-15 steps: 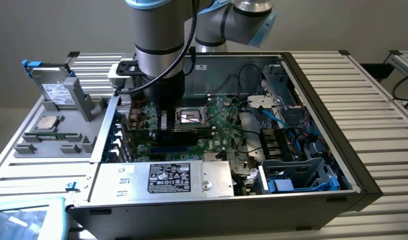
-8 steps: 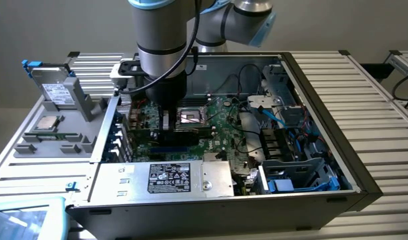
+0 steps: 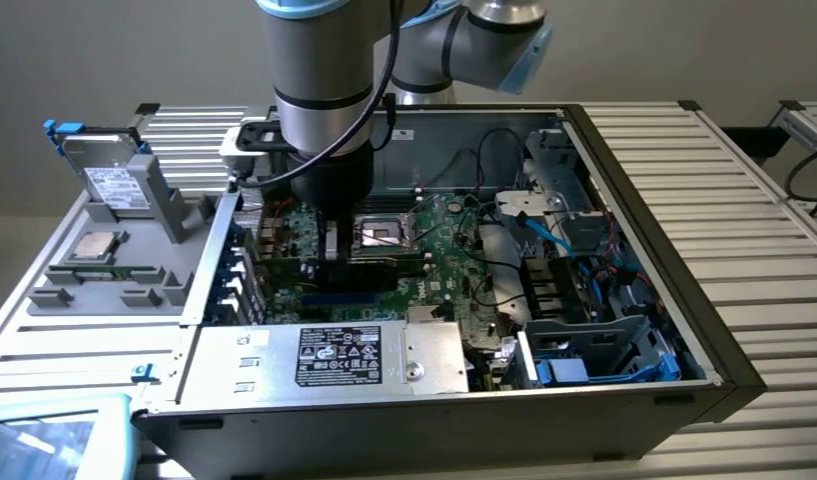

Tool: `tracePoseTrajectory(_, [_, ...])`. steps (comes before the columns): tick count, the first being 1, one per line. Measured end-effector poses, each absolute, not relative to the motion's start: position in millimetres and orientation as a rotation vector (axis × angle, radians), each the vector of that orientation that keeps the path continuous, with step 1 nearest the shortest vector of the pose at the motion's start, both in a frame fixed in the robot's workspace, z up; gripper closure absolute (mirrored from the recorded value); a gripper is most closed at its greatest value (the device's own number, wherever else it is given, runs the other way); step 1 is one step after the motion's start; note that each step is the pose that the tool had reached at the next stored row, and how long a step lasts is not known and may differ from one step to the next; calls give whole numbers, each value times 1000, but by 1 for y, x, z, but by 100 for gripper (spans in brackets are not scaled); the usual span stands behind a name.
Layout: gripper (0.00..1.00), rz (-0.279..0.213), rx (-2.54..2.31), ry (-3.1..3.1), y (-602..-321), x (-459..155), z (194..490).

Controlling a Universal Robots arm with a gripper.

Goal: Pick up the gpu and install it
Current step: 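Insert the gpu into the slot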

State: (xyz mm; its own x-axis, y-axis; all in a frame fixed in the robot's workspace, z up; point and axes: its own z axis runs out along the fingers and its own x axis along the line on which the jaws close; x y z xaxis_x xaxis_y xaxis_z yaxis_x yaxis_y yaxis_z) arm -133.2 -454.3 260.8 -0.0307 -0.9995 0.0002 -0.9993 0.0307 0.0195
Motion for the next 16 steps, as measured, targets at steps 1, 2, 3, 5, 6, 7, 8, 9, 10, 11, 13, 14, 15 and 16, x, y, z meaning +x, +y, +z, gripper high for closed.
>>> tracePoseTrajectory(1, [73,-22,2177,-2246,-454,-133,261])
tracePoseTrajectory(2, [73,-23,2176,-2246,-454,-133,261])
tracePoseTrajectory(3, [73,-24,2175,-2248,-454,-133,261])
tracePoseTrajectory(5, [73,-24,2173,-2250,-454,-133,261])
tracePoseTrajectory(6, [73,-25,2172,-2251,-454,-133,261])
tracePoseTrajectory(7, [73,-25,2173,-2251,-454,-133,261])
tracePoseTrajectory(8, [73,-25,2172,-2251,-454,-133,261])
tracePoseTrajectory(9, [73,-25,2172,-2251,-454,-133,260])
tracePoseTrajectory(10, [73,-25,2172,-2251,-454,-133,260])
tracePoseTrajectory(11, [73,-25,2172,-2251,-454,-133,260])
tracePoseTrajectory(13, [73,-25,2172,-2251,-454,-133,260])
tracePoseTrajectory(14, [73,-25,2172,-2251,-454,-133,259])
tracePoseTrajectory(15, [73,-25,2172,-2251,-454,-133,259])
tracePoseTrajectory(16, [73,-25,2172,-2251,-454,-133,259])
